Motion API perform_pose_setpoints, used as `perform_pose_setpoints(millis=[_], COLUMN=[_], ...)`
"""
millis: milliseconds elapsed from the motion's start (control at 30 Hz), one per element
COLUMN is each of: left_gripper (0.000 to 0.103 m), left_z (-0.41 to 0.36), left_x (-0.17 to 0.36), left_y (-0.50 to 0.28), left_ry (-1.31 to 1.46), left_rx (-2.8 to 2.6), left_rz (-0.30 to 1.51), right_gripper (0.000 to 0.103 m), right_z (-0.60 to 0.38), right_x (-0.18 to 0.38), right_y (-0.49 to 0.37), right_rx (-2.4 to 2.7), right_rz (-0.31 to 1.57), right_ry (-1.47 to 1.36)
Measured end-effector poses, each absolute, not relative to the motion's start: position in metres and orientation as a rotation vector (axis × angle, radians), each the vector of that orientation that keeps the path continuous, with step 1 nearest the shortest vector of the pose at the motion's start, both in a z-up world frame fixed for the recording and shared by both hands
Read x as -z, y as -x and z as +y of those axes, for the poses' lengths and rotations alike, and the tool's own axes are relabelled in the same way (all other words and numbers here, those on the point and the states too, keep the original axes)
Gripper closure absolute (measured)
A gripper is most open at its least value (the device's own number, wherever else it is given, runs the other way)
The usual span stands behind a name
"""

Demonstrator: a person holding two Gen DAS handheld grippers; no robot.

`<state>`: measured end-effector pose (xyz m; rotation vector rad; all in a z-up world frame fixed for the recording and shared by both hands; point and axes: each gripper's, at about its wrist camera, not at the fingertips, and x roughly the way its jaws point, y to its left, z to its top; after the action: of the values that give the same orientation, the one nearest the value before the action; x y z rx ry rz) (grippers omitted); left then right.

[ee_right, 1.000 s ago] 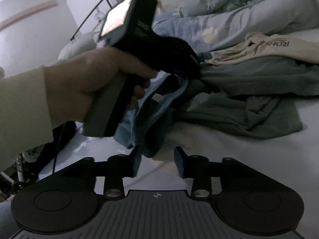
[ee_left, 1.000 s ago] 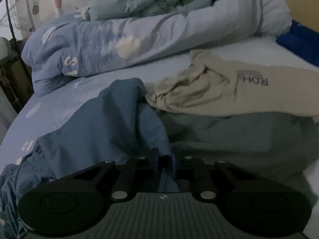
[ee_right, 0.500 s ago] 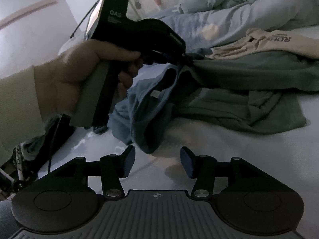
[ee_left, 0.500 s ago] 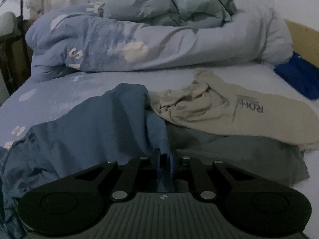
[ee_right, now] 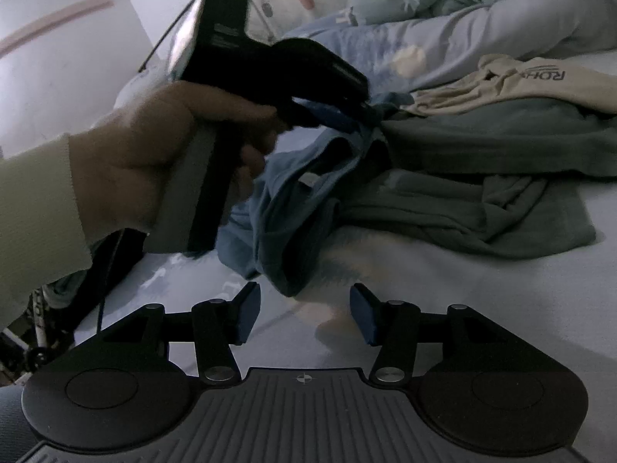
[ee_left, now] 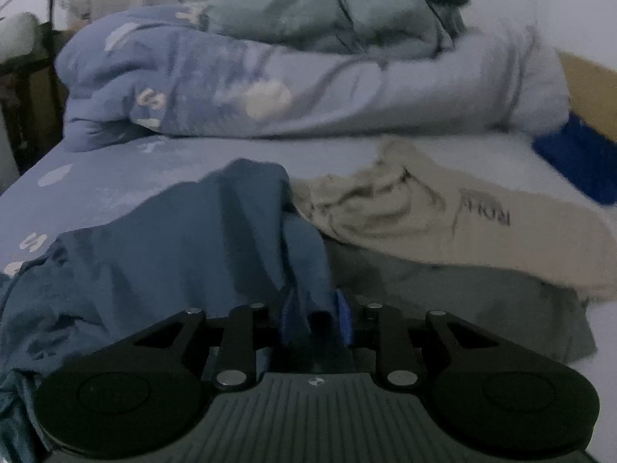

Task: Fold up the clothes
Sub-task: 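Close the left gripper on the dark blue shirt while the right gripper grasps it beside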

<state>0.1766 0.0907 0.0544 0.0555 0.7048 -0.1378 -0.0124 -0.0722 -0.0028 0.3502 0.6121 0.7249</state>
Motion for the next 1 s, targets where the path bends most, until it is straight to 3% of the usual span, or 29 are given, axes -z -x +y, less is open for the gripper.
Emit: perform_pose_setpoints(millis=[167, 200, 267, 433, 733, 1000], left_gripper=[0.063, 0.065, 0.081, 0.092, 0.094, 0.094], left_z=[0.079, 0.080, 0.084, 0.098, 0.122, 0.127], left_x=[-0.048, -0.048, -0.048, -0.057, -0.088, -0.089], left_y=[-0.181, -0.182, -0.183, -0.174, -0.157, -0.162], left_ry=[-0.107, -0.095, -0.056, 0.044, 0.169, 0.182], left_rx=[0.117, 0.115, 0.111, 0.105, 0.109, 0.124], left_rz=[0.720, 0.721, 0.721, 0.678, 0.567, 0.591], right_gripper=[0.047, 0.047, 0.047, 0.046, 0.040, 0.040], right_z=[-0.073, -0.073, -0.073, -0.072, -0.065, -0.047], right_x=[0.003, 0.003, 0.003, 0.003, -0.001, -0.015], right_y=[0.013, 0.013, 0.012, 0.012, 0.015, 0.009], right_rx=[-0.726, -0.727, -0.728, -0.726, -0.713, -0.710], right_rz=[0.611, 0.611, 0.612, 0.611, 0.581, 0.491], right_ry=[-0.350, -0.350, -0.352, -0.349, -0.289, -0.203])
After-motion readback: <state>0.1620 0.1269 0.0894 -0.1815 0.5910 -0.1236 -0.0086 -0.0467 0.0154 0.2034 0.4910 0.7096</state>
